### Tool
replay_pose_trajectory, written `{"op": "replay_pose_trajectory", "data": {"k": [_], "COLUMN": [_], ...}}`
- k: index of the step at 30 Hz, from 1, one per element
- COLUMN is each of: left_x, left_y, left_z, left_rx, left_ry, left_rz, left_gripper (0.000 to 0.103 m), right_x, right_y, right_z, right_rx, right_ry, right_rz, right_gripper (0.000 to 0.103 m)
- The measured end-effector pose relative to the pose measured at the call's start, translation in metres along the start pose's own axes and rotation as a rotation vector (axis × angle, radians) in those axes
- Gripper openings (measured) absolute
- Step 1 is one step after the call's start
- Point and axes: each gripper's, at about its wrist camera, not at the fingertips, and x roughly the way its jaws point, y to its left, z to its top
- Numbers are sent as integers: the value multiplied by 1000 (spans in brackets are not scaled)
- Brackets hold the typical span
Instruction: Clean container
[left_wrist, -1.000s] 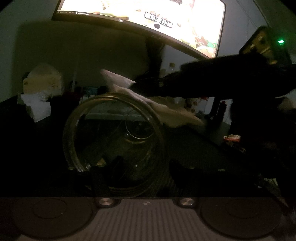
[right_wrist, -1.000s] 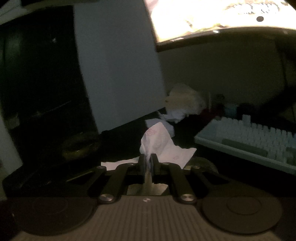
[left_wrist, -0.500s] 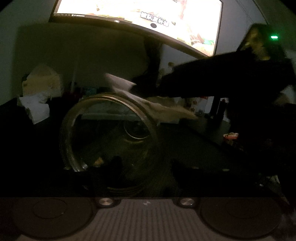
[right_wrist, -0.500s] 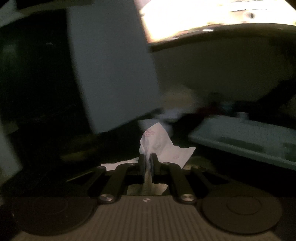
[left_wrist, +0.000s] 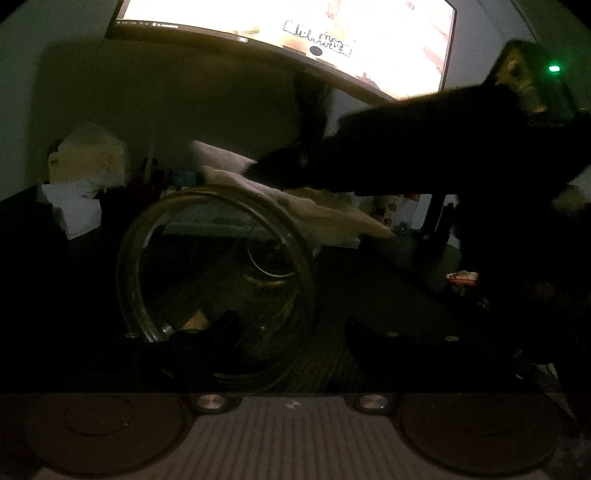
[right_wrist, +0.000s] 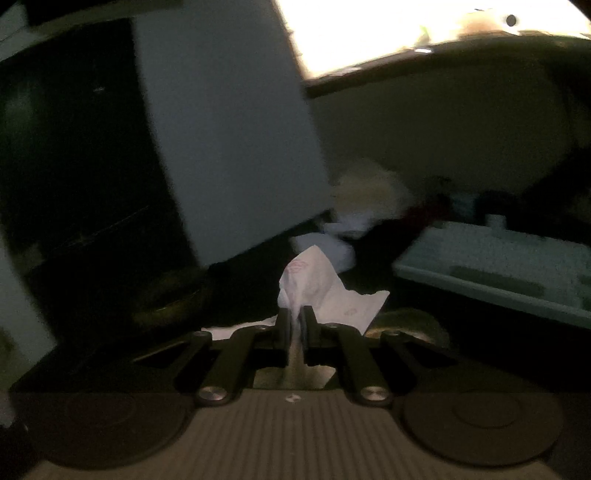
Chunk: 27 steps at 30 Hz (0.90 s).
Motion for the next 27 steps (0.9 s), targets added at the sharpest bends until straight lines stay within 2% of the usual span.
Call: {"op": "replay_pose_trajectory", "data": {"k": [2, 3, 8, 12, 16, 20, 22, 24, 27], "left_x": [0, 1, 0, -1, -1, -2, -2, -2, -1], "left_y": [-1, -1, -2, -2, -2, -2, -2, -2, -3], "left_z": [0, 0, 0, -1, -1, -1, -1, -1, -1], "left_rx": [0, -1, 1, -2, -6, -3, -5, -6, -3], "left_ry": [0, 1, 3, 2, 2, 1, 1, 1, -1], "left_rz": [1, 0, -4, -8, -9, -10, -11, -10, -7], "left_gripper": [61, 61, 61, 61, 61, 61, 61, 61, 61], "right_x": [2, 1, -4, -7, -2, -2, -1, 1, 5], "right_y": [-8, -10, 2, 4, 0, 12, 11, 1, -9], "right_z": [2, 1, -3, -4, -1, -1, -1, 1, 3], "right_rx": [6, 17, -18, -33, -24, -66, -75, -39, -25], "right_ry": [-6, -8, -3, -4, -2, 13, 16, 16, 8], "right_rz": [-79, -92, 11, 6, -50, 40, 51, 23, -85], "right_gripper": [8, 8, 8, 8, 8, 8, 8, 8, 8]}}
